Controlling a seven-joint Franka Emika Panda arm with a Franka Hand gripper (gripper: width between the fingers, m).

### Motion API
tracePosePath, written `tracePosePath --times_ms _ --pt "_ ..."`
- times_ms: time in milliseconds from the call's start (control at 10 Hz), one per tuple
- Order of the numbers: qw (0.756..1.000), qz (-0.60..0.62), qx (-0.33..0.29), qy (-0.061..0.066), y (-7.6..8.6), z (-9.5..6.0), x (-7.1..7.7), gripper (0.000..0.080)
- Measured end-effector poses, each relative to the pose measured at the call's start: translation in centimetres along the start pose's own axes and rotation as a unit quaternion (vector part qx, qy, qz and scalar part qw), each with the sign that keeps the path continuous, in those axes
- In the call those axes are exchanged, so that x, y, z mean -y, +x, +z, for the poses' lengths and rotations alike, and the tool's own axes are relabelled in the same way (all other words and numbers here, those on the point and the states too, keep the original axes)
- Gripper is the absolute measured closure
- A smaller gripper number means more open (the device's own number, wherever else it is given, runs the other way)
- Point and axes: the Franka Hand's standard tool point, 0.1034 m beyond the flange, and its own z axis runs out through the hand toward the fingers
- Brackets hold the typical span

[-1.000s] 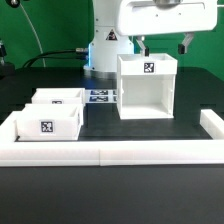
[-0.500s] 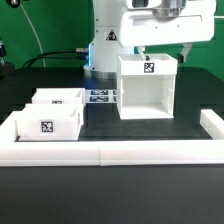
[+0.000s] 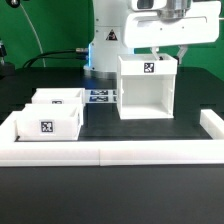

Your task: Assemble drawer

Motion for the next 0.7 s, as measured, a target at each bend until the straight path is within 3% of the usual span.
tracePosePath --times_ms 100,200,700 --pt "1.0 0.0 0.0 0.0 0.0 0.0 0.0 0.0693" --pt "1.0 0.0 0.0 0.0 0.02 -0.02 0.0 0.0763" --pt "1.0 0.0 0.0 0.0 0.02 -0.02 0.0 0.0763"
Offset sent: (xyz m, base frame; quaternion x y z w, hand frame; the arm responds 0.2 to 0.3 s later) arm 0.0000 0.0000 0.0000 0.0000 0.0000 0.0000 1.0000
